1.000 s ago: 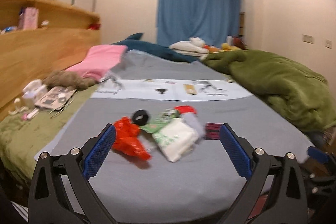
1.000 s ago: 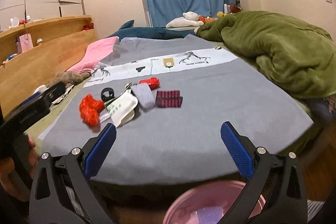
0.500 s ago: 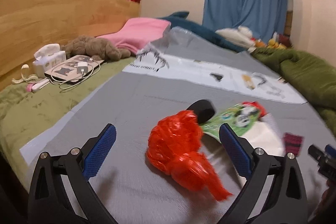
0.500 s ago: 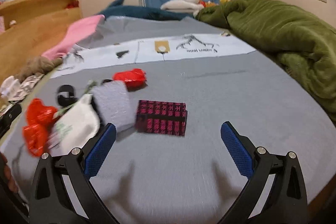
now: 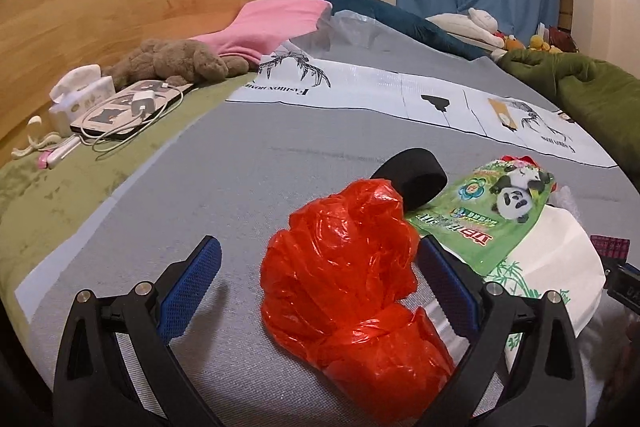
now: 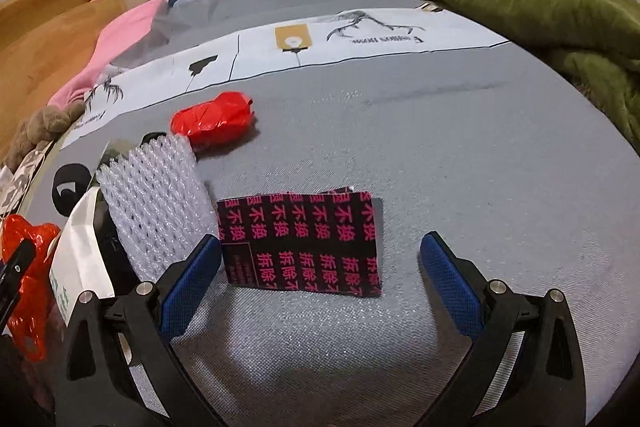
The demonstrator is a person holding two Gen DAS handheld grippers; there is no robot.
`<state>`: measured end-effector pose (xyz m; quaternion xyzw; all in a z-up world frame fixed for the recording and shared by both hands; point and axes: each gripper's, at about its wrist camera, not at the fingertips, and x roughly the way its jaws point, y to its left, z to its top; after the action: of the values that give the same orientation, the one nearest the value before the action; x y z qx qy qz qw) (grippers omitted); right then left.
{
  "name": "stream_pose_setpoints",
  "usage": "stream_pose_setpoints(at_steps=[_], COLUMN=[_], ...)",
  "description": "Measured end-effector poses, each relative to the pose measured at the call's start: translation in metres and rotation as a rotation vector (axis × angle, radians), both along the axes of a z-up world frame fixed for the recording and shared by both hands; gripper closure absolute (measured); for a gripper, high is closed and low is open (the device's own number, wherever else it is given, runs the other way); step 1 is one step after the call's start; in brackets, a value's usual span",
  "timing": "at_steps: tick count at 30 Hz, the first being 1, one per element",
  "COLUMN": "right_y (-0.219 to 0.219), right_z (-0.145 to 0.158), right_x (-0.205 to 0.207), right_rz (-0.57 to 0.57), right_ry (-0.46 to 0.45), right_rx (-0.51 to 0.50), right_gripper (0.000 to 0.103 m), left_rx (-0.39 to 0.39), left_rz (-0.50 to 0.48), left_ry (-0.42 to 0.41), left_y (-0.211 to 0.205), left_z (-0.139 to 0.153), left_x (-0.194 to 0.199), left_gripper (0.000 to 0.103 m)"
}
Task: Collect trash
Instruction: 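Grasp the red plastic bag with the left tool while the right tool grasps the pink-black card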
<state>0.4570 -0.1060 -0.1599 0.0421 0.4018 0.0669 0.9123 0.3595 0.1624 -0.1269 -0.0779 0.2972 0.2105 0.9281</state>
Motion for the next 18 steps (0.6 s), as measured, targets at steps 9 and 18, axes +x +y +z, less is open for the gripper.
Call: stream_pose_setpoints(at_steps=[9,18], right_y=[0.0098,0.0049], right_z=[-0.0012,-0.0045], right_x=[-0.0003,0.0027], right_rz=[0.031,0.029], right_ry=[-0.004,0.012], right_rx=[-0.032,-0.002], right_gripper=[0.005,0.024], left_rx=[-0.047,-0.035], left_rz=[0.019,0.007], left_ry=[0.016,-0.011], left_y=[0.0079,0.0023], left_z=[-0.0052,-0.0022], left_x=[0.0025,-0.0009], left_gripper=[0.008,0.034])
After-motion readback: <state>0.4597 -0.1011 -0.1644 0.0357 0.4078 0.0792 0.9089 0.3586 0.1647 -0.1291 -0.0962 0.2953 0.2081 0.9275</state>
